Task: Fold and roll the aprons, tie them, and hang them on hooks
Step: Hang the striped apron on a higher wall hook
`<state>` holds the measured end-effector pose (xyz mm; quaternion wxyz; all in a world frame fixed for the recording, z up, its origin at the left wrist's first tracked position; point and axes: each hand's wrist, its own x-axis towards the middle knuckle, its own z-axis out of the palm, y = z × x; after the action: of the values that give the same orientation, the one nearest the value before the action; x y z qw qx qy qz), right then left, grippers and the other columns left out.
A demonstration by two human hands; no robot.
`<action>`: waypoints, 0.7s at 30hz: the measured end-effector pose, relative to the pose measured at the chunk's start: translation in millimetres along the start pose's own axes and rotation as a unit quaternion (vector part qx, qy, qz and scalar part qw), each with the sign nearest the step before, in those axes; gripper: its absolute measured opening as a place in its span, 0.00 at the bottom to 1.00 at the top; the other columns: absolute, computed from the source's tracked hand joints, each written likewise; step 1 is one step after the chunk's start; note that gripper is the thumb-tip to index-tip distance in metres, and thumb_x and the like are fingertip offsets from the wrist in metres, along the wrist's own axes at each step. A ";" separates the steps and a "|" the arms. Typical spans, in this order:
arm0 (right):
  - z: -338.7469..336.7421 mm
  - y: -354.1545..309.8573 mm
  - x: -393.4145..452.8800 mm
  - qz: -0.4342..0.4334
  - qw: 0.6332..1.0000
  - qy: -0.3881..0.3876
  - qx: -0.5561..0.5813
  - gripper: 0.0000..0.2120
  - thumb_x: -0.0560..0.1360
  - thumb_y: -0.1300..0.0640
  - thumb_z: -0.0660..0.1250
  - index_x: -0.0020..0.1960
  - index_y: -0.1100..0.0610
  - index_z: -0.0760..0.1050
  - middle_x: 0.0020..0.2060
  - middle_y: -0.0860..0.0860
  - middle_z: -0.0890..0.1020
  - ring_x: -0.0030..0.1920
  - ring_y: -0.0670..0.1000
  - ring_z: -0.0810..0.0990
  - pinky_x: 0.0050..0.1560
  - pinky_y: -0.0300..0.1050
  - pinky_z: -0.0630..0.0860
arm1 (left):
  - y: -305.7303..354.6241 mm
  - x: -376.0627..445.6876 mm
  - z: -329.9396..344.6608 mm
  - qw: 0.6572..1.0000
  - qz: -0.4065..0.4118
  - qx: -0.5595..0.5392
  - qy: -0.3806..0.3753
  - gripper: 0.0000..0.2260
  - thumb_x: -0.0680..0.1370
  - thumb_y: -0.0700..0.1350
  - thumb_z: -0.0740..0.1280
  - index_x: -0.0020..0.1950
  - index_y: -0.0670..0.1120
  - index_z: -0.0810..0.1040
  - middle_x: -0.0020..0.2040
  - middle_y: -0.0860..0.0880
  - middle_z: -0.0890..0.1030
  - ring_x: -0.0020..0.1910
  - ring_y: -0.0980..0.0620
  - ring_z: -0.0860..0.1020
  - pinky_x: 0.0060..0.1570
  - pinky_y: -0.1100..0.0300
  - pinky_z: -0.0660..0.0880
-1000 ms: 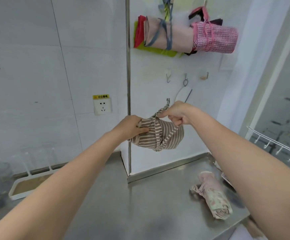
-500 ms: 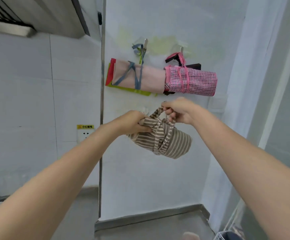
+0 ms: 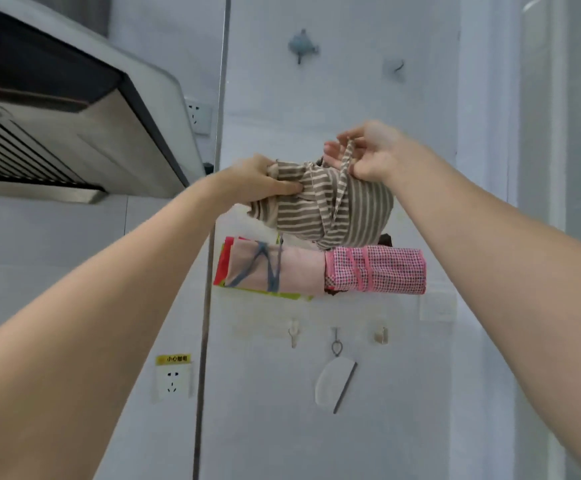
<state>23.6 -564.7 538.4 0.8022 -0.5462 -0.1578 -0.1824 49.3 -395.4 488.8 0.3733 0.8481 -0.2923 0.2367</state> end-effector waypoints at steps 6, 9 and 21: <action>30.5 -27.6 38.4 -0.138 0.989 0.002 0.056 0.15 0.76 0.72 0.46 0.37 0.65 0.67 0.33 0.59 0.71 0.37 0.56 0.75 0.57 0.51 0.75 | 14.7 44.7 -33.9 0.995 -0.001 -0.065 0.070 0.14 0.74 0.51 0.69 0.53 0.42 0.78 0.47 0.47 0.80 0.46 0.49 0.78 0.47 0.58 0.77; 41.7 -38.1 58.8 -0.184 0.982 0.025 -0.023 0.18 0.75 0.75 0.46 0.34 0.62 0.67 0.31 0.57 0.68 0.31 0.52 0.70 0.40 0.44 0.75 | 18.0 65.0 -36.9 0.985 -0.002 -0.138 0.106 0.09 0.75 0.49 0.70 0.47 0.43 0.77 0.46 0.47 0.80 0.51 0.47 0.79 0.55 0.55 0.76; 74.1 -99.3 169.7 -0.332 0.772 0.141 -0.523 0.13 0.77 0.59 0.64 0.61 0.60 0.76 0.59 0.53 0.79 0.60 0.51 0.76 0.55 0.36 0.70 | 21.8 177.1 -36.7 0.921 0.040 -0.262 0.286 0.13 0.72 0.52 0.71 0.51 0.47 0.75 0.52 0.46 0.80 0.53 0.47 0.79 0.56 0.51 0.77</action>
<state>123.4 -549.4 722.7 0.2952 -0.7635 -0.0948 -0.5665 154.9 -435.6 631.7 0.6399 0.6038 -0.2585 0.3989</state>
